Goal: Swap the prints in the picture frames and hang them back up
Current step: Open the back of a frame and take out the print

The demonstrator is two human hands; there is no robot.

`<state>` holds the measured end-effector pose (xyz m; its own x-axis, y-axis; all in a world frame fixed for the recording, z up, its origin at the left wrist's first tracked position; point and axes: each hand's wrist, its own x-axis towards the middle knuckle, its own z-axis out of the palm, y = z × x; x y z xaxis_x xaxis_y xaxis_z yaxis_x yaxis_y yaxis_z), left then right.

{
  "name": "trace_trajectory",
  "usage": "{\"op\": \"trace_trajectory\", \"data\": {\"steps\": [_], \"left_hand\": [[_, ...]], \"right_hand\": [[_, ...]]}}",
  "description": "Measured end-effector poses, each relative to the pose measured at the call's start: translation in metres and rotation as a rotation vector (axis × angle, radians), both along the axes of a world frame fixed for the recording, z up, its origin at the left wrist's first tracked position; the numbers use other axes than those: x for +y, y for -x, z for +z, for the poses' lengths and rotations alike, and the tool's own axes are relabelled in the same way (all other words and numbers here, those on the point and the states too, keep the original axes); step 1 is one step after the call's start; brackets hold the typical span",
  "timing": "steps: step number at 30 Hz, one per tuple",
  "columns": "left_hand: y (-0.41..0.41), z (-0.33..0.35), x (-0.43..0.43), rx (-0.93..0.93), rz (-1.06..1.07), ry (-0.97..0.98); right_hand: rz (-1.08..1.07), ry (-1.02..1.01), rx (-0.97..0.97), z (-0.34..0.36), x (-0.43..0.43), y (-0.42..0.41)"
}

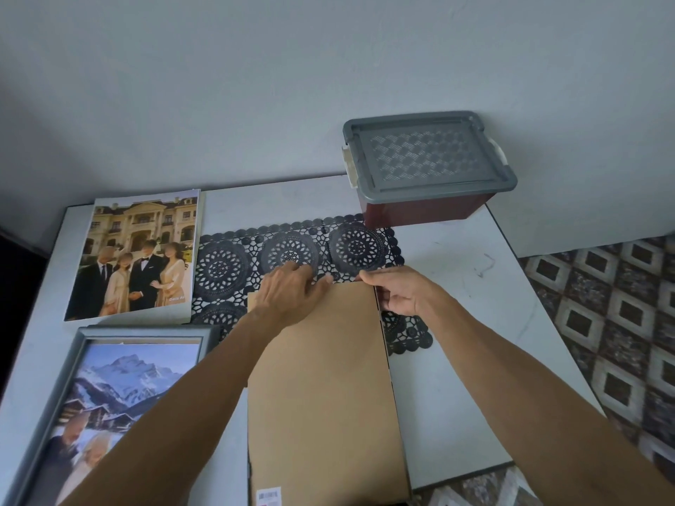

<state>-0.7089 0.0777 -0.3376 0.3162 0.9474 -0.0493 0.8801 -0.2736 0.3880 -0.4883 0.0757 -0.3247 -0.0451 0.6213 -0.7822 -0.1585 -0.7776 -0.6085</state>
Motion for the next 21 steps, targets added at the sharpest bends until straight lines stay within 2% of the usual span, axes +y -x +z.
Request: {"op": "trace_trajectory", "data": {"steps": [5, 13, 17, 21], "left_hand": [[0.003, -0.002, 0.007, 0.065, -0.051, -0.008], [0.003, 0.006, 0.014, 0.04, 0.002, 0.037], [0.007, 0.005, 0.017, 0.029, 0.055, 0.033], [0.016, 0.002, 0.022, 0.064, 0.115, 0.022]], "right_hand": [[-0.065, 0.004, 0.064, -0.006, -0.003, -0.005], [-0.22, -0.097, 0.152, -0.007, -0.009, -0.003], [0.023, -0.064, 0.055, -0.007, -0.018, -0.007], [0.216, 0.025, 0.053, -0.003, -0.027, -0.016]]}}
